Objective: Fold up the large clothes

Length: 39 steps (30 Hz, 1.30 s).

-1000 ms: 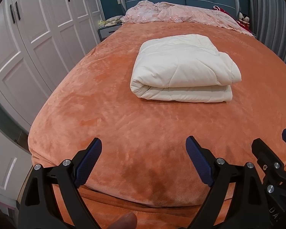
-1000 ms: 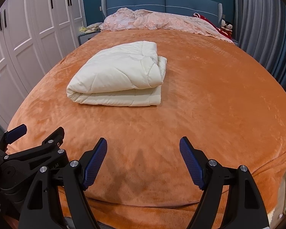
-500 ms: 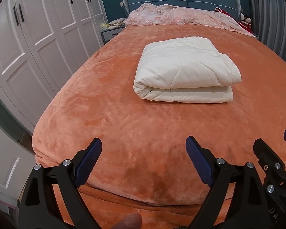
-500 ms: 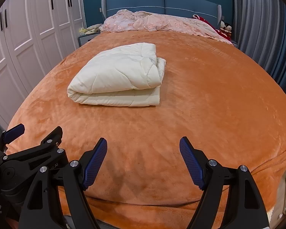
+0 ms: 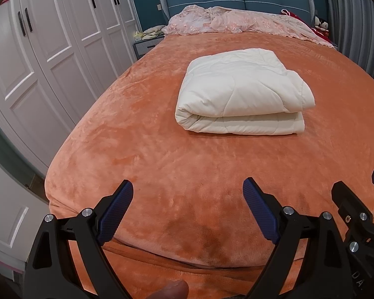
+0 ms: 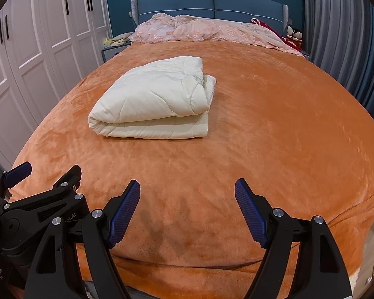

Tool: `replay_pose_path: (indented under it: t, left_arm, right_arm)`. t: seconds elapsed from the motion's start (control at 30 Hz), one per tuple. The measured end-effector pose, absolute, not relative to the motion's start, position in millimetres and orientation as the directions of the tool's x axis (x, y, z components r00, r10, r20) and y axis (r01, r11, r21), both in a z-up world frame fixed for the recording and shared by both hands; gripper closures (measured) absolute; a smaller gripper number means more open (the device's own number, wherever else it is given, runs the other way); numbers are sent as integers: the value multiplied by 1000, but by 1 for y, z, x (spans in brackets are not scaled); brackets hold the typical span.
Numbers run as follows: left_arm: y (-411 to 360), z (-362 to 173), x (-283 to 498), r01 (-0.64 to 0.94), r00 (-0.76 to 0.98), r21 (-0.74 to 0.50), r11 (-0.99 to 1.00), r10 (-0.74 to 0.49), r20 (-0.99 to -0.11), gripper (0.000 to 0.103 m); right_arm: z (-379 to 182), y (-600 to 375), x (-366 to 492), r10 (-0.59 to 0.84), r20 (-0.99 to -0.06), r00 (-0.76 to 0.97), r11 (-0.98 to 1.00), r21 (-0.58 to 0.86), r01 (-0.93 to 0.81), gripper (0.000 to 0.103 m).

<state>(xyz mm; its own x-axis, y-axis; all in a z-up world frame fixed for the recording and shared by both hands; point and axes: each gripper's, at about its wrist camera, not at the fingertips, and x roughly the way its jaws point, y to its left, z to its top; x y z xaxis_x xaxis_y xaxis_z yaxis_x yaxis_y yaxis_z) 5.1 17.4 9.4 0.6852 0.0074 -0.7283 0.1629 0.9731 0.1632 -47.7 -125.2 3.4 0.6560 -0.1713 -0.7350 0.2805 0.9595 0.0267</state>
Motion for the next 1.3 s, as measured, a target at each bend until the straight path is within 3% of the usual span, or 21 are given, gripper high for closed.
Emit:
replay_pose_path:
  t: [1.3]
  left_arm:
    - [20, 10, 5, 162, 685, 163, 973, 8, -729, 16]
  right_arm:
    - [3, -127, -48, -168, -736, 656, 959, 31, 281, 27]
